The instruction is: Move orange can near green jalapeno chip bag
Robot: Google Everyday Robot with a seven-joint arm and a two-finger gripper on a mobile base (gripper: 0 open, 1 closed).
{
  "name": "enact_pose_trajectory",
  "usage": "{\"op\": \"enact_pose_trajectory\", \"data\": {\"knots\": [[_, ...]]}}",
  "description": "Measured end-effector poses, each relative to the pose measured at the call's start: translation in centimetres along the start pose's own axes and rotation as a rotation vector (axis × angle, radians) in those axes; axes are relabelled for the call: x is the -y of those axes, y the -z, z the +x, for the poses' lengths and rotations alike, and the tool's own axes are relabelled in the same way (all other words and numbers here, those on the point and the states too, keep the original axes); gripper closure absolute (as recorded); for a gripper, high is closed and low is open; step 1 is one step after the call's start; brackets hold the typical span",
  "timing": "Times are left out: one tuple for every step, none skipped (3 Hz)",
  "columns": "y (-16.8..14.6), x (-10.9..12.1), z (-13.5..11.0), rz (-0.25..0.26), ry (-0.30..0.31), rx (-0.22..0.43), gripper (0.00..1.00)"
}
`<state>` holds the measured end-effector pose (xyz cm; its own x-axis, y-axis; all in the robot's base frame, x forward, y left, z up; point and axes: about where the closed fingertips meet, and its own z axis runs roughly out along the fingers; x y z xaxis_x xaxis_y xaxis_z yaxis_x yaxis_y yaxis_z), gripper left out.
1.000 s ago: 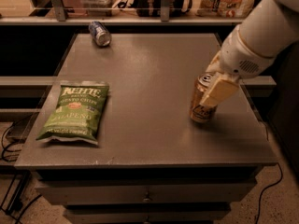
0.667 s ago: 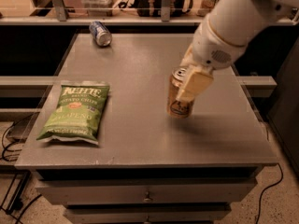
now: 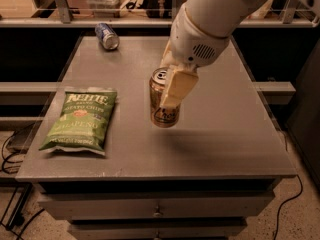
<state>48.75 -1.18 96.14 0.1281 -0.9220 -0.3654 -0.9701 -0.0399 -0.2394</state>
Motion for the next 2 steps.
{"op": "enact_pose_trajectory", "data": {"knots": [[-0.7,0.3,-0.9,0.001,0.006,0.028,1.00],[-1.7,0.9,-3.3,0.003,0.047,0.074,1.00]]}}
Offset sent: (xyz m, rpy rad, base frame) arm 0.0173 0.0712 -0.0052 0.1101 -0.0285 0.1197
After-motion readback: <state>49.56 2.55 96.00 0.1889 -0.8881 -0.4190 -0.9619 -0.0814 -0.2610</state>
